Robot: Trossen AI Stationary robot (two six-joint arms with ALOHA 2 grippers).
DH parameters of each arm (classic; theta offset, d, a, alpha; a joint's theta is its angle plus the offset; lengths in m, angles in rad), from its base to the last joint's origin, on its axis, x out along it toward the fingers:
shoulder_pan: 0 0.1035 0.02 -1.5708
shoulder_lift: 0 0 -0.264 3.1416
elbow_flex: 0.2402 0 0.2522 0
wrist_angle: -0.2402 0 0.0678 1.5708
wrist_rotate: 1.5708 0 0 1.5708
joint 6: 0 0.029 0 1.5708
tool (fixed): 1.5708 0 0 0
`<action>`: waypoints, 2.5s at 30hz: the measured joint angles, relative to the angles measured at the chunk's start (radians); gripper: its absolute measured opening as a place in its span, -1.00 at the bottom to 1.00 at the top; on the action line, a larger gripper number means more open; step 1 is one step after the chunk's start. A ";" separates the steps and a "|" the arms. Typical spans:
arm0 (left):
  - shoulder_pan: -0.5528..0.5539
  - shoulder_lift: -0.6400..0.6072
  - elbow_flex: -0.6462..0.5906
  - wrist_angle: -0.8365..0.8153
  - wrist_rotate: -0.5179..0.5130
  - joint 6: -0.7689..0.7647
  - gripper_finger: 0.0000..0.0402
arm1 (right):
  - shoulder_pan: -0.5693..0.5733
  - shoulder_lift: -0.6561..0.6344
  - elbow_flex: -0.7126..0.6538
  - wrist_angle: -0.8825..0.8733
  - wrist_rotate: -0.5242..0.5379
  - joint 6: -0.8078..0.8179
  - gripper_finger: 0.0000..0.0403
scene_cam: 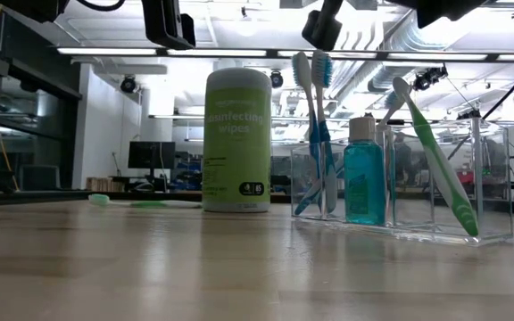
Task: Pick & Place toothbrushing station
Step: Put the bottom green toothbrush into the transparent organizer
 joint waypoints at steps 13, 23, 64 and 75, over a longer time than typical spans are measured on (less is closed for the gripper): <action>-0.010 0.000 0.000 -0.002 -0.001 -0.034 -0.69 | 0.067 0.000 0.000 -0.012 0.037 0.000 -0.98; -0.047 0.000 0.000 0.002 -0.112 -0.271 -0.69 | 0.087 -0.067 0.000 -0.126 0.060 -0.108 -0.98; -0.149 -0.009 0.005 0.059 -0.790 -1.694 -0.69 | 0.555 -0.325 0.000 -0.960 0.994 -0.214 -0.98; -0.151 -0.009 0.005 0.055 -0.789 -1.697 -0.69 | 0.609 -0.171 0.000 -0.981 1.136 0.034 -0.98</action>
